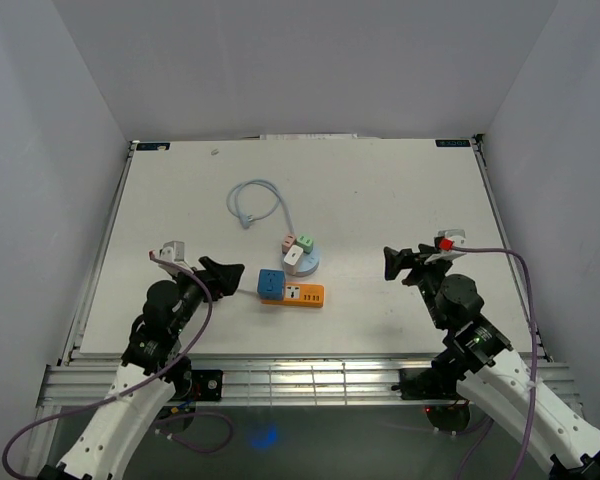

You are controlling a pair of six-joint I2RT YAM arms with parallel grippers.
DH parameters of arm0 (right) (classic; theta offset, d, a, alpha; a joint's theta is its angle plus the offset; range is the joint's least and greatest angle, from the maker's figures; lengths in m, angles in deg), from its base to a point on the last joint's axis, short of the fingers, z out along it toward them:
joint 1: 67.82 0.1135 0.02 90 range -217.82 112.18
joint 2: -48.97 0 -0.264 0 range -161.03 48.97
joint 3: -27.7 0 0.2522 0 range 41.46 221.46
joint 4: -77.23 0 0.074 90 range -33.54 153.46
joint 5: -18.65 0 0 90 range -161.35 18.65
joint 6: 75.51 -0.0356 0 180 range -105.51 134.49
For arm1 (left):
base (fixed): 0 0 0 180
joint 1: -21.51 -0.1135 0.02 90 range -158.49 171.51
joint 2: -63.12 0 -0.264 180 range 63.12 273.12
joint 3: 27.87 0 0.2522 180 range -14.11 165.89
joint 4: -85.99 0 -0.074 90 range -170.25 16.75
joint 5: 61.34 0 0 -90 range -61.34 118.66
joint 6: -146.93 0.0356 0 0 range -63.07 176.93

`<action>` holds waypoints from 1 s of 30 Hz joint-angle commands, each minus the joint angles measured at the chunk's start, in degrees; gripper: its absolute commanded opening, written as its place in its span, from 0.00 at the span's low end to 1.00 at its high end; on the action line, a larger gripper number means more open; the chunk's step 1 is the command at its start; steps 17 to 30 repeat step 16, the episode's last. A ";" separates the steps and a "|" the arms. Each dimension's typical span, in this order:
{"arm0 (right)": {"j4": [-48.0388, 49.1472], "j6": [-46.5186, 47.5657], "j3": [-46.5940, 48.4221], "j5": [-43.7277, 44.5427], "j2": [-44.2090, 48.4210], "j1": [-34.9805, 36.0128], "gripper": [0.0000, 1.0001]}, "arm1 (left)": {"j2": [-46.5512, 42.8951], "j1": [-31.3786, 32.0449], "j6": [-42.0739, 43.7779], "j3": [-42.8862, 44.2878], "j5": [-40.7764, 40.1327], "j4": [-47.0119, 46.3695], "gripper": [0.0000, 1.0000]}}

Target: Insert the plug

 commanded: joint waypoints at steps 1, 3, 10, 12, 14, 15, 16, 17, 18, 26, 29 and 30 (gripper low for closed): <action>1.10 -5.17 -1.95 8.93 3.26 -0.15 0.89 | -4.84 -0.12 -0.87 -2.85 -3.91 0.80 0.98; 0.83 -5.36 -3.27 10.27 5.54 -0.06 0.89 | -7.30 -0.12 -0.61 -4.26 -2.95 0.36 0.98; 0.65 -5.88 -4.86 11.23 9.15 -0.06 0.89 | -12.06 -0.12 -0.96 -5.85 -3.12 0.88 0.98; 0.39 -6.50 -4.77 12.02 8.98 -0.15 0.89 | -11.01 -0.12 -1.05 -5.67 -3.03 0.89 0.98; 0.04 -6.59 -4.68 12.11 8.89 -0.06 0.89 | -10.13 -0.12 -1.05 -5.32 -3.12 0.89 0.98; 0.04 -6.68 -4.68 12.20 8.89 -0.06 0.89 | -9.34 -0.12 -1.05 -5.23 -3.03 0.89 0.98; 0.04 -6.68 -4.77 12.20 8.80 -0.15 0.89 | -8.99 -0.12 -1.13 -5.14 -3.12 0.89 0.98; 0.04 -6.68 -4.77 12.20 8.80 -0.15 0.89 | -8.99 -0.12 -1.13 -5.14 -3.12 0.89 0.98; 0.04 -6.68 -4.77 12.20 8.80 -0.15 0.89 | -8.99 -0.12 -1.13 -5.14 -3.12 0.89 0.98; 0.04 -6.68 -4.77 12.20 8.80 -0.15 0.89 | -8.99 -0.12 -1.13 -5.14 -3.12 0.89 0.98; 0.04 -6.68 -4.77 12.20 8.80 -0.15 0.89 | -8.99 -0.12 -1.13 -5.14 -3.12 0.89 0.98; 0.04 -6.68 -4.77 12.20 8.80 -0.15 0.89 | -8.99 -0.12 -1.13 -5.14 -3.12 0.89 0.98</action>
